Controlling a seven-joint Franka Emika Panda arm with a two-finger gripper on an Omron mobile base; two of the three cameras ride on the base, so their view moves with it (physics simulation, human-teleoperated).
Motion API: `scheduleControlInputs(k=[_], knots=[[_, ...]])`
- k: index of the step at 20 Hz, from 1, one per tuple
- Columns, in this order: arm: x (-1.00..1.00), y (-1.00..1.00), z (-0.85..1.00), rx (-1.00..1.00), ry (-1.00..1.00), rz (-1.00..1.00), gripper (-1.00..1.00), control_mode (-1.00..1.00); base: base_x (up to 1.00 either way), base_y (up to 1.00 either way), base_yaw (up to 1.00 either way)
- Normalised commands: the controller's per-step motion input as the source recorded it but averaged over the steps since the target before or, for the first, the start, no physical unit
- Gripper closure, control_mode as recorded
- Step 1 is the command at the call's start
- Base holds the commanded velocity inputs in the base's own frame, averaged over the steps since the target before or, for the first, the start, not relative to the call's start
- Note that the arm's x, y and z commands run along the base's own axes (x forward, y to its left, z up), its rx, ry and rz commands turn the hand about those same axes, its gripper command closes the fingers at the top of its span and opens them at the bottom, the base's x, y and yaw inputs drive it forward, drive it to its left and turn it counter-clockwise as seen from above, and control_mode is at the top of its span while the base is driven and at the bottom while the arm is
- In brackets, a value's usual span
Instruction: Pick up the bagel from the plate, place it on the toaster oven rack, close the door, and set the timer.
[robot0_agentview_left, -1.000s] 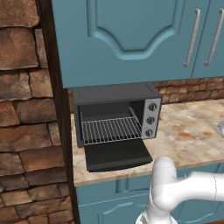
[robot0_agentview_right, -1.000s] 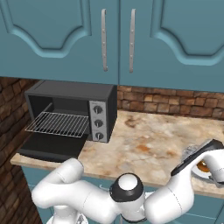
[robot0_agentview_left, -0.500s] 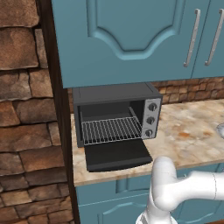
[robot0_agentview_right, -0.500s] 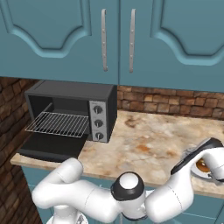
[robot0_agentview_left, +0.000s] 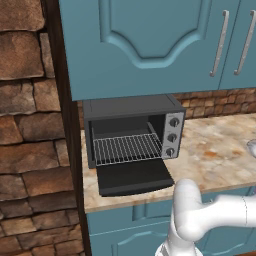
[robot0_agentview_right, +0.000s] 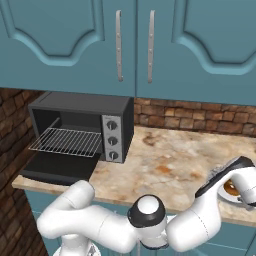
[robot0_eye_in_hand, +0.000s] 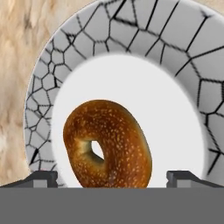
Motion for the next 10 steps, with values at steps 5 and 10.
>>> scheduleControlInputs(k=[5,10], knots=[[0.0,0.0,-0.14,0.0,0.0,0.0,-1.0,-1.0,0.0,0.0,0.0],[0.04,0.0,-0.42,0.0,0.0,0.0,-1.0,-1.0,0.0,0.0,0.0]])
